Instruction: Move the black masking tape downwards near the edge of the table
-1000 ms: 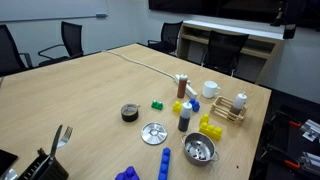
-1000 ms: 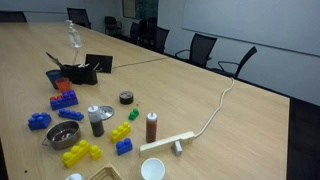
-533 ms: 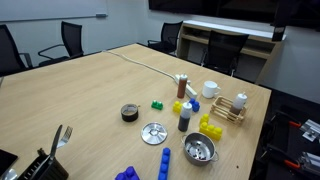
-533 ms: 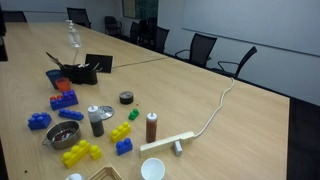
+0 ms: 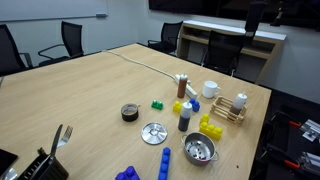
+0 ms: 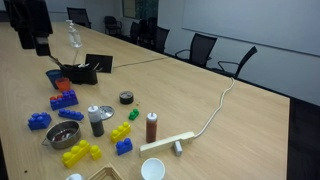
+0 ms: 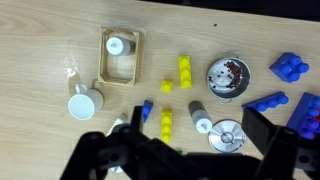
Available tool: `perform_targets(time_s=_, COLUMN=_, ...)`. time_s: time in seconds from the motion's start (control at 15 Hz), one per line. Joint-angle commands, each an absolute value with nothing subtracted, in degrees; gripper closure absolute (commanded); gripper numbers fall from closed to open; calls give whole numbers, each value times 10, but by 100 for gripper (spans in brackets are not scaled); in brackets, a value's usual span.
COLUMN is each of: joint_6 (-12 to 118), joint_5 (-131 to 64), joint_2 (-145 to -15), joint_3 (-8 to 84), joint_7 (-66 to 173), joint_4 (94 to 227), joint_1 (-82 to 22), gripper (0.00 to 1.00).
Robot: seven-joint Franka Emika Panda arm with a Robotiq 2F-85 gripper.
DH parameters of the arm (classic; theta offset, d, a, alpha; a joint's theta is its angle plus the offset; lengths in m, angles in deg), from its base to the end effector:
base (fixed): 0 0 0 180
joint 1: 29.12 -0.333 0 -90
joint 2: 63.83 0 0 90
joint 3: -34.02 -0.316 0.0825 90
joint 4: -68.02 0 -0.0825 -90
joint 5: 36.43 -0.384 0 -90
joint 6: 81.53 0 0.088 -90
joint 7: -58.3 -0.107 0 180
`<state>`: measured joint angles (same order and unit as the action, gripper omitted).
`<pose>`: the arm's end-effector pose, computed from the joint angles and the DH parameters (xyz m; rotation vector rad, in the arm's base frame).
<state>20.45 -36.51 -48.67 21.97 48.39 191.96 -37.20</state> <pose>0.4326 0.1646 0.4946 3.0434 0.2555 -0.1628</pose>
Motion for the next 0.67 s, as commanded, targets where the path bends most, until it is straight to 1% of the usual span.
perform_targets(time_s=0.0, joint_6=203, joint_5=-364, joint_2=-487, joint_3=222, joint_7=483, joint_4=1918, joint_1=-375, gripper=0)
perform_targets(time_s=0.27, joint_6=203, joint_5=-364, joint_2=-487, joint_3=222, joint_7=483, joint_4=1917, joint_1=-375, gripper=0)
perform_targets(time_s=0.47, joint_6=223, joint_5=-370, joint_2=-518, joint_3=220, joint_7=503, joint_4=1895, joint_1=-383, gripper=0)
perform_targets(time_s=0.6, joint_6=261, joint_5=-378, joint_2=-556, joint_3=219, joint_7=530, joint_4=1868, joint_1=-394, gripper=0)
